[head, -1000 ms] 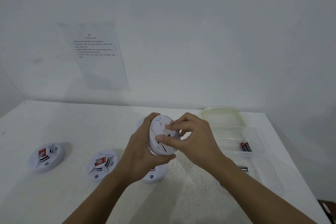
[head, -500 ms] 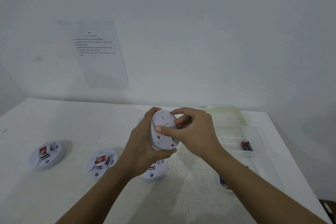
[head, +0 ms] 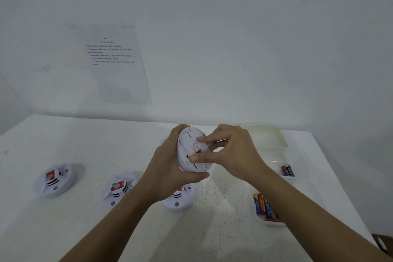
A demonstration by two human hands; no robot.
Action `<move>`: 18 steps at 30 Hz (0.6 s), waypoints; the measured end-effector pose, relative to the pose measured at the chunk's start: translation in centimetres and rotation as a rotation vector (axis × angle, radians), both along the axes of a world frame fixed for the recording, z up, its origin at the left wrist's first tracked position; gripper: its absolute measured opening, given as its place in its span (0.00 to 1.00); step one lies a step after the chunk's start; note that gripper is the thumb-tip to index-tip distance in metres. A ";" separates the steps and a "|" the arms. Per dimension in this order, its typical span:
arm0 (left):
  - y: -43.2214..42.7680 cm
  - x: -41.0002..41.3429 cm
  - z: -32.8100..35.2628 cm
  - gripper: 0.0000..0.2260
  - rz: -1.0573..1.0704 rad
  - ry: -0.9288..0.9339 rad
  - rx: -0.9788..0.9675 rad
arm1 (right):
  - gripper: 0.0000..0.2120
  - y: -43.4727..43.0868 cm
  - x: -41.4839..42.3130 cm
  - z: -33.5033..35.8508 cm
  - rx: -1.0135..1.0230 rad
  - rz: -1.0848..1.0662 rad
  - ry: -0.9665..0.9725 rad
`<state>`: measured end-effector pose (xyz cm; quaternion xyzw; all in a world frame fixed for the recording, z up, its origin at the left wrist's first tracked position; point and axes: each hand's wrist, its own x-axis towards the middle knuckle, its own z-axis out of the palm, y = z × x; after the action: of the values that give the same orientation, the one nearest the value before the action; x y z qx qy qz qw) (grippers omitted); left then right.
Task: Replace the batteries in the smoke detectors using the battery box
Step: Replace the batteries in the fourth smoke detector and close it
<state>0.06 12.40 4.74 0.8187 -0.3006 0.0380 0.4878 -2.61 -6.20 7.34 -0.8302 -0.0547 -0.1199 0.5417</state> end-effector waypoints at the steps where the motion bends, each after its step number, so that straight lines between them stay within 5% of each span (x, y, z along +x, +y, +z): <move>1: 0.0 0.0 0.1 0.37 -0.001 -0.001 0.002 | 0.26 0.0 0.1 0.1 -0.012 0.008 0.003; 18: 0.5 -0.8 1.1 0.36 -0.010 0.060 -0.054 | 0.25 1.0 -0.3 0.0 -0.093 -0.012 -0.023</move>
<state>-0.72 12.89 5.82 0.8045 -0.2888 0.0193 0.5186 -2.95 -5.20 7.38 -0.8534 -0.0611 -0.1299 0.5012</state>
